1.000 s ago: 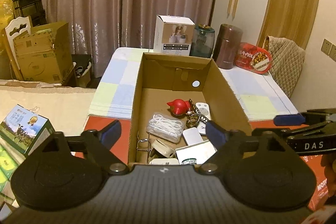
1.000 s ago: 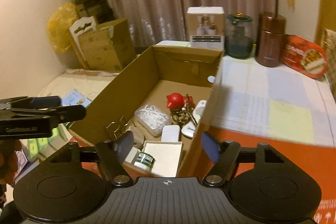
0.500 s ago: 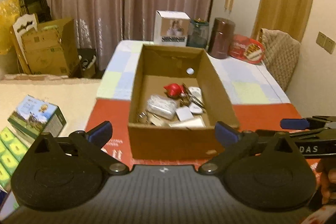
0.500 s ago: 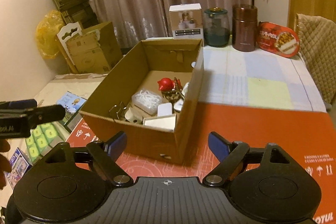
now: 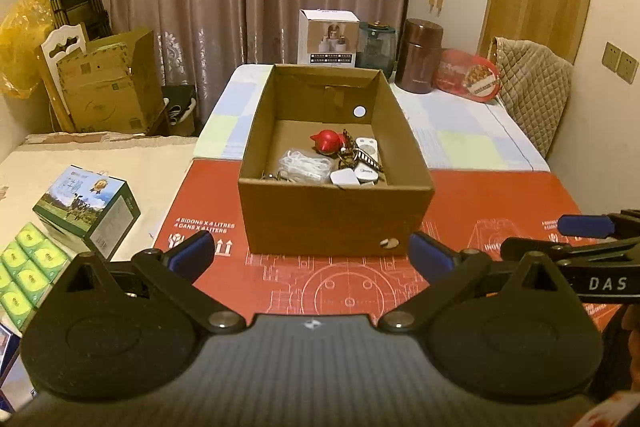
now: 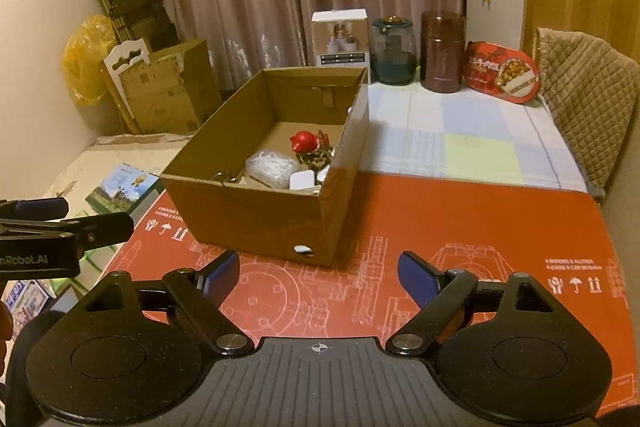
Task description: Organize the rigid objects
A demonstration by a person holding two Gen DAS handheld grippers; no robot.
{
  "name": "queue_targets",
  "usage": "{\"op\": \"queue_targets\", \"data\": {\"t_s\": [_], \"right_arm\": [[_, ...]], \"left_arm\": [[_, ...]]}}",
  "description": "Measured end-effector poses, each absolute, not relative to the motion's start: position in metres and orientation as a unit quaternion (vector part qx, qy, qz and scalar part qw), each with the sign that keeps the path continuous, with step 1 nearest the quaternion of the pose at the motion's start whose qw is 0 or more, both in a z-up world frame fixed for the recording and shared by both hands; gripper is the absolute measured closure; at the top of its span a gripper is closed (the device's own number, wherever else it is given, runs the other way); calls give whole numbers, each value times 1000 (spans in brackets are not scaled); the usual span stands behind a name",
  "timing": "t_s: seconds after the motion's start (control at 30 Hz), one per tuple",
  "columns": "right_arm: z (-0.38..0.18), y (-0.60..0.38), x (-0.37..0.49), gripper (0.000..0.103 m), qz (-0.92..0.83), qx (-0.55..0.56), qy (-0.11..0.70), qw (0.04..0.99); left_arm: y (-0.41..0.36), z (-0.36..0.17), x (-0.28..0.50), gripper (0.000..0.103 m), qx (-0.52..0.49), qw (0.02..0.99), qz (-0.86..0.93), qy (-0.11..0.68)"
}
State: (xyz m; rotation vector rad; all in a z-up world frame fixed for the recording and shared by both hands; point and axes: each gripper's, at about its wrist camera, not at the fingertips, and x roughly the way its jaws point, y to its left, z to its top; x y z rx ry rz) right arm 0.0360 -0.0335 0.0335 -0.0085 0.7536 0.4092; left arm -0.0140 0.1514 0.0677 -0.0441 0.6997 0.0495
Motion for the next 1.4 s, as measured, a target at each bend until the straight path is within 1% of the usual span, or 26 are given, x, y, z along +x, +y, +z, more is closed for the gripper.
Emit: {"op": "queue_targets", "data": {"t_s": [0.7, 1.4], "right_arm": [[56, -45, -17, 18, 196, -2, 343, 919], [66, -54, -30, 18, 195, 3, 335, 922]], "left_arm": [[132, 81, -68, 1, -13, 942, 18, 334], [125, 93, -77, 1, -8, 946, 18, 323]]}}
